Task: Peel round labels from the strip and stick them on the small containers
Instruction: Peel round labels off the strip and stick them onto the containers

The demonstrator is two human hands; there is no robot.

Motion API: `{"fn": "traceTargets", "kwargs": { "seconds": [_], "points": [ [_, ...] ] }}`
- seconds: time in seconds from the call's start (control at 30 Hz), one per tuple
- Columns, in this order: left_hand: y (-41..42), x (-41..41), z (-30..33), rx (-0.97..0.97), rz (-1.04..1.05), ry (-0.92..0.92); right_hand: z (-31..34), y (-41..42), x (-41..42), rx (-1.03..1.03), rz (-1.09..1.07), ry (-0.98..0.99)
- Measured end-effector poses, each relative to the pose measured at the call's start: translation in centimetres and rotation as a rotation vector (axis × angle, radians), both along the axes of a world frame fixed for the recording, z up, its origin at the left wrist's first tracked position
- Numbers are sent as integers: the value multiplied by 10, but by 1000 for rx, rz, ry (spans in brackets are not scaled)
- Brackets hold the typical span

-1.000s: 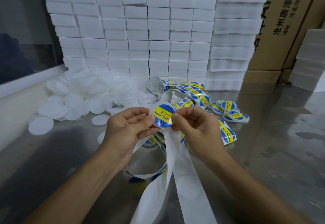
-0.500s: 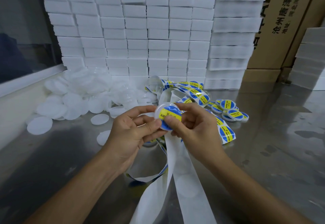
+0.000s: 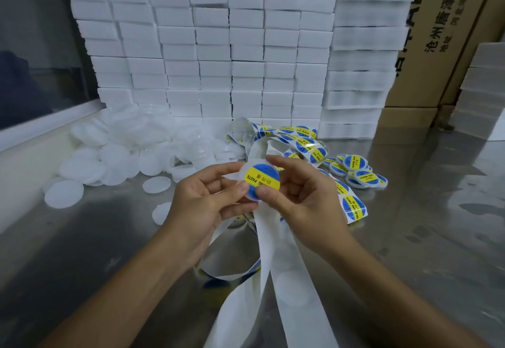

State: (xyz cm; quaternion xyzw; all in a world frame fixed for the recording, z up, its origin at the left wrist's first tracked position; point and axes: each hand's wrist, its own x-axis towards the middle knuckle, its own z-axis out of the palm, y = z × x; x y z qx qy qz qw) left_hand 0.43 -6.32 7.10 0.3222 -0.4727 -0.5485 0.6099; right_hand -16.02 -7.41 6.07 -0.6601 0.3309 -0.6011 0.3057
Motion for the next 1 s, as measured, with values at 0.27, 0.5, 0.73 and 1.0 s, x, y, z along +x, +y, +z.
{"fn": "traceTargets", "kwargs": {
  "seconds": [0.27, 0.5, 0.73, 1.0],
  "points": [
    [-1, 2, 0, 60, -47, 61, 3, -1, -8, 12, 68, 63],
    [-4, 5, 0, 95, -89, 33, 11, 0, -12, 101, 236, -36],
    [-3, 3, -1, 48, -94, 21, 12, -1, -15, 146, 243, -104],
    [-1, 0, -3, -74, 0, -154, 2, -3, -5, 95, 90, -76]
  ]
}}
